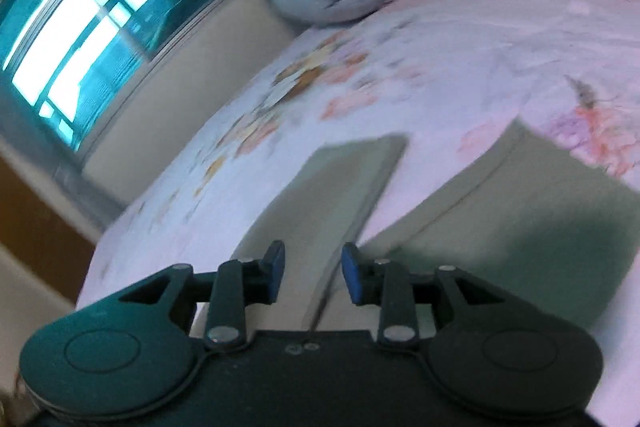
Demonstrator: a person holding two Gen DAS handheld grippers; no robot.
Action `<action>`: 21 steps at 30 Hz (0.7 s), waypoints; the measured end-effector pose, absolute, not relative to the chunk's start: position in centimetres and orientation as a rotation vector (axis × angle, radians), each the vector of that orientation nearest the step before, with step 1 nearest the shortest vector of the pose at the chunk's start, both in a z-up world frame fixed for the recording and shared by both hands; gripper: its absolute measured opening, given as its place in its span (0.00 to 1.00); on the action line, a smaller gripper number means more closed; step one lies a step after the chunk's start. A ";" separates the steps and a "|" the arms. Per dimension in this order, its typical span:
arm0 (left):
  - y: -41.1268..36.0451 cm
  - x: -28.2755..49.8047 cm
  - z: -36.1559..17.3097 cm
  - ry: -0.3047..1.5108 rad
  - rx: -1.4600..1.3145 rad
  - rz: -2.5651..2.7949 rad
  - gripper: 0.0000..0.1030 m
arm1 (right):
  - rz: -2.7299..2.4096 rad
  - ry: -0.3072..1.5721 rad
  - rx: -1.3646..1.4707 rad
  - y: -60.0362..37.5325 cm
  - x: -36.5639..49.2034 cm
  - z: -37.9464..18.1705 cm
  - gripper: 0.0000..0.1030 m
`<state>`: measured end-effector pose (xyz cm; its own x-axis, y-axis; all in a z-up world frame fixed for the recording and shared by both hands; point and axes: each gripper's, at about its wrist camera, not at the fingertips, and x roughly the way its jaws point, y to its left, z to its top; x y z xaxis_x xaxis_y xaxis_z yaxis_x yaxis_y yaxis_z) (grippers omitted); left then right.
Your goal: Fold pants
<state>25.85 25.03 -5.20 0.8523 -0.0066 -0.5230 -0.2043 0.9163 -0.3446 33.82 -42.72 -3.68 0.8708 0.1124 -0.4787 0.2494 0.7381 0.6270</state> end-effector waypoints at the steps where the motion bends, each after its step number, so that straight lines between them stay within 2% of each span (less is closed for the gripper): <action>1: 24.1 26.0 -5.4 0.547 -0.376 0.124 0.82 | -0.104 0.516 0.767 -44.0 34.5 -4.0 0.25; 8: 20.3 25.9 -8.5 0.628 -0.244 0.277 0.83 | -0.116 0.565 0.875 -48.4 39.2 -6.7 0.25; 13: 18.8 27.3 -8.8 0.662 -0.219 0.320 0.99 | -0.081 0.626 0.940 -49.6 42.8 -9.0 0.23; 15: 18.4 28.0 -9.0 0.677 -0.200 0.334 1.00 | -0.064 0.643 0.946 -49.5 43.9 -9.5 0.23; 16: 18.2 28.1 -9.2 0.683 -0.188 0.338 1.00 | -0.062 0.646 0.946 -49.4 44.4 -9.6 0.18; 18: 18.2 28.2 -9.2 0.693 -0.187 0.337 1.00 | -0.055 0.669 0.908 -49.0 44.9 -9.3 0.00; 21: 18.5 28.5 -8.9 0.725 -0.184 0.310 1.00 | 0.010 0.624 0.825 -47.8 44.1 -6.4 0.00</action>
<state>28.48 18.45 -8.91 0.7055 0.2141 -0.6756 -0.3406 0.9384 -0.0584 44.11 -47.83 -6.40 0.8221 0.2438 -0.5145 0.2265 0.6890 0.6885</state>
